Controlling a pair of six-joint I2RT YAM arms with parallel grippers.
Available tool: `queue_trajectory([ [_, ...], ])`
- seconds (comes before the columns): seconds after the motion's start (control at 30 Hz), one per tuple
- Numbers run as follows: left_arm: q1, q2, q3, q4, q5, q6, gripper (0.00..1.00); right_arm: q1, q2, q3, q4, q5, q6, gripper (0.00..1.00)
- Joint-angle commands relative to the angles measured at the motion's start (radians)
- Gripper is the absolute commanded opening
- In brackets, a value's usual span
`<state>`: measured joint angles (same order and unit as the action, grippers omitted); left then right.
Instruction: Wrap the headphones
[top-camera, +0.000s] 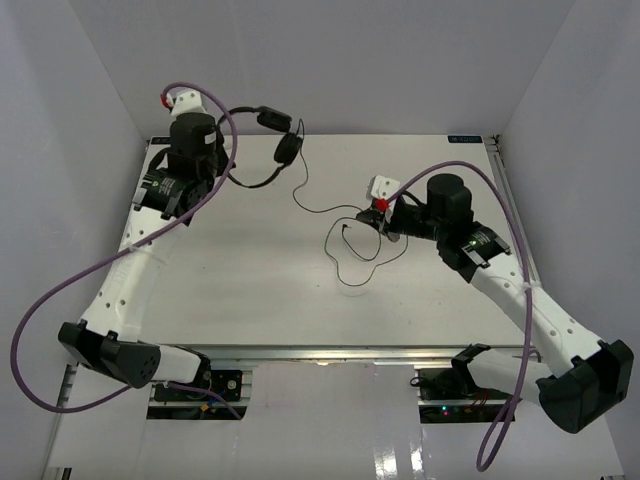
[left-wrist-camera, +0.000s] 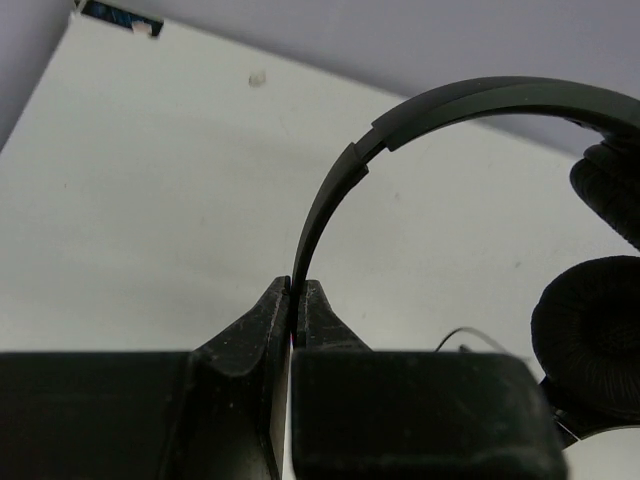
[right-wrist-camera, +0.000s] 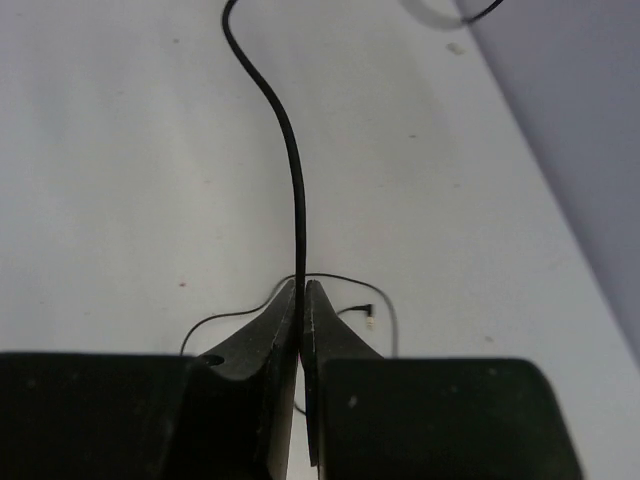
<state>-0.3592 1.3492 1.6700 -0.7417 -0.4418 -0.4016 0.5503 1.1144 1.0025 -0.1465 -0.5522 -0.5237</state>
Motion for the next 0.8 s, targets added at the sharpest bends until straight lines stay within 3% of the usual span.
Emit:
queue_trajectory([
  [0.0,0.001,0.038,-0.125,0.057,0.195,0.079,0.00,0.000,0.002,0.242,-0.261,0.271,-0.223,0.08],
  [0.13,-0.008,0.091,-0.229,0.044,0.405,0.155,0.00,0.000,0.061,0.413,-0.244,0.379,-0.283,0.08],
  [0.3,-0.073,0.094,-0.350,0.065,0.544,0.234,0.00,-0.001,0.154,0.543,-0.225,0.350,-0.265,0.08],
  [0.57,-0.212,0.056,-0.369,0.084,0.650,0.339,0.00,0.000,0.232,0.479,-0.140,0.320,-0.219,0.08],
  [0.77,-0.250,0.031,-0.415,0.081,0.684,0.347,0.00,0.000,0.237,0.470,-0.107,0.307,-0.199,0.08],
])
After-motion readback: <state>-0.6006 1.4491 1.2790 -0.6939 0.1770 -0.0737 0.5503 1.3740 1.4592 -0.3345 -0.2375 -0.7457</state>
